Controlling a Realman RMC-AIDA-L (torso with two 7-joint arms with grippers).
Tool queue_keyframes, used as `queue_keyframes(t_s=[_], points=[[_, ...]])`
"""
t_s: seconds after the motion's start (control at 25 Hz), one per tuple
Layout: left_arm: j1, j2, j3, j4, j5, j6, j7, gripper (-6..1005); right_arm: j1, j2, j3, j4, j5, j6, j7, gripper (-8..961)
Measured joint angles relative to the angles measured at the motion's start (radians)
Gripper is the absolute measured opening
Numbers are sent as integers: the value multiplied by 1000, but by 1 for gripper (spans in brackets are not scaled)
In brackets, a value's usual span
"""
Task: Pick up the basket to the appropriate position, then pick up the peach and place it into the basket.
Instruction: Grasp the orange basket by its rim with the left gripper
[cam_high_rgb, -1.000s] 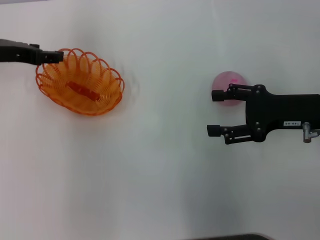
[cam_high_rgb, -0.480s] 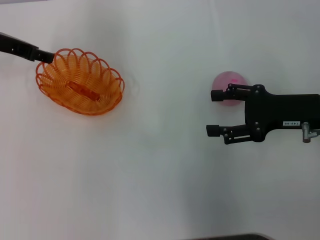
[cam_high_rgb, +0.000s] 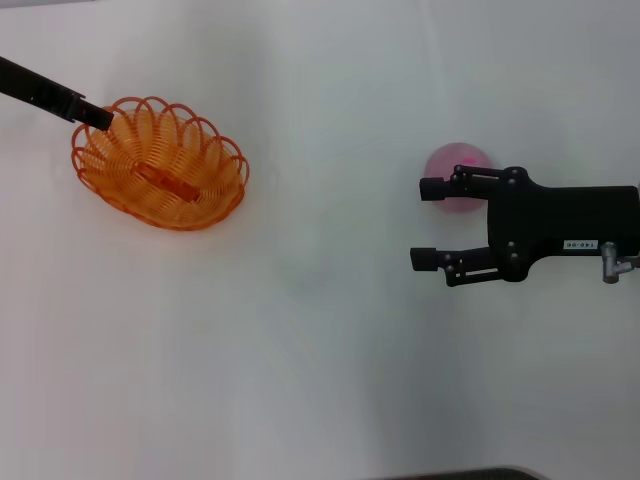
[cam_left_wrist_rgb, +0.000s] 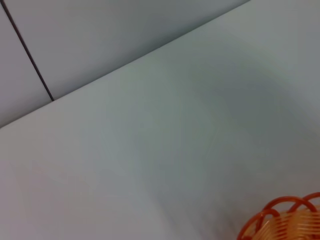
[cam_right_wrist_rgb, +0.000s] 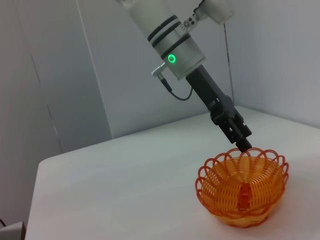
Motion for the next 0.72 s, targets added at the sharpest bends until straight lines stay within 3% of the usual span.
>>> queue_keyframes(t_s=[0.72], points=[[-6,-4,20,-108,8,-94,7,660,15,0,-2,11,11,10,-1,914]])
